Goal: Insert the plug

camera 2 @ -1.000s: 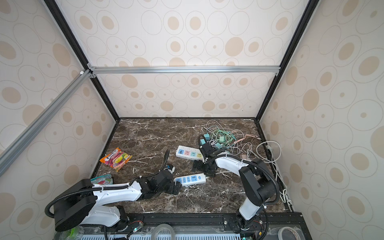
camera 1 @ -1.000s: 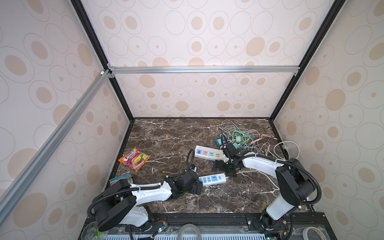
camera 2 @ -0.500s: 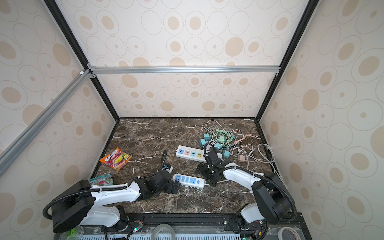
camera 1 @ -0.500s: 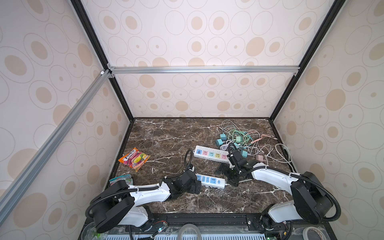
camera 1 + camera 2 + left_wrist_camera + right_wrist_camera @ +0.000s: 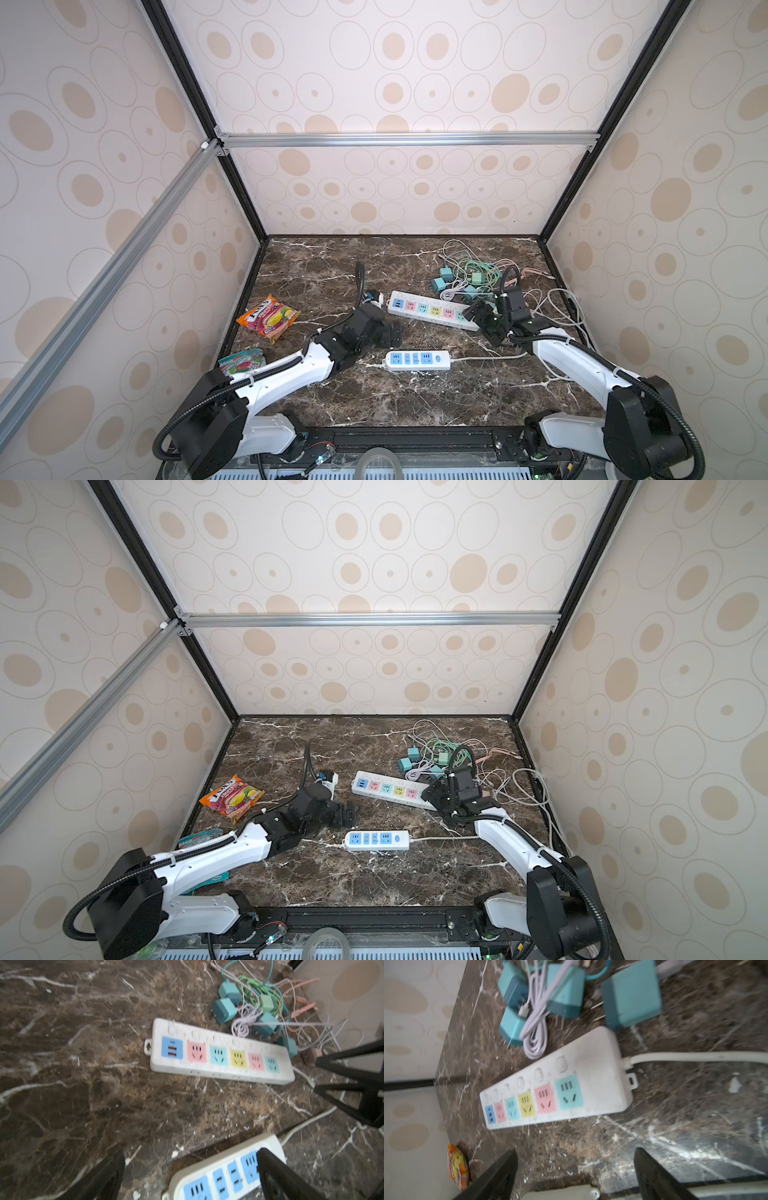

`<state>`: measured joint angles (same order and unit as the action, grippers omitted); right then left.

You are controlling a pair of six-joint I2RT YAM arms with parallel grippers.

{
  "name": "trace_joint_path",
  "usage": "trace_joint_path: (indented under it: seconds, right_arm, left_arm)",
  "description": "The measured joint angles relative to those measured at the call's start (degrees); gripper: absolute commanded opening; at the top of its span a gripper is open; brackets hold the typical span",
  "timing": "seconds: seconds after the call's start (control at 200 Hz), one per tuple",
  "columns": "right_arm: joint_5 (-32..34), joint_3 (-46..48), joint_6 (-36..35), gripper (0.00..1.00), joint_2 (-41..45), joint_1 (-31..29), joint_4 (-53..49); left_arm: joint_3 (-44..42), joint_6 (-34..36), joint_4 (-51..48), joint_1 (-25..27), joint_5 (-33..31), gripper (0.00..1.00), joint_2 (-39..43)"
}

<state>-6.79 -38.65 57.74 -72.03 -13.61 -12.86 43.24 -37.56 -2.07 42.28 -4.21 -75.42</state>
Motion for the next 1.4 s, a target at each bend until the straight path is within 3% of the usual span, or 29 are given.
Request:
trace_joint_path:
  seconds: [0.305, 0.74, 1.065, 1.286, 1.401]
  right_arm:
    - [0.2, 1.8, 1.4, 0.76, -5.2, 7.9, 6.2]
    - [3.9, 4.1, 9.0, 0.67, -10.9, 8.7, 13.8]
    - [6.6, 3.9, 10.0, 0.60, -12.6, 8.7, 15.9]
    - [5.0, 2.4, 9.4, 0.41, -16.3, 8.7, 19.3]
    - [2.4, 2.4, 9.0, 0.36, -17.6, 8.5, 21.1]
  left_arm:
    - [15.4, 2.4, 1.2, -6.0, 0.2, 0.98, -17.6]
    - [33.0, 6.4, 2.3, -10.9, 8.5, 0.99, -36.4]
    - [42.7, 10.5, 2.0, -10.9, 17.6, 0.98, -47.1]
    - [44.6, 13.1, 0.5, -10.9, 20.5, 0.98, -50.5]
    - [43.6, 13.9, 1.4, -10.9, 21.5, 0.98, -50.1]
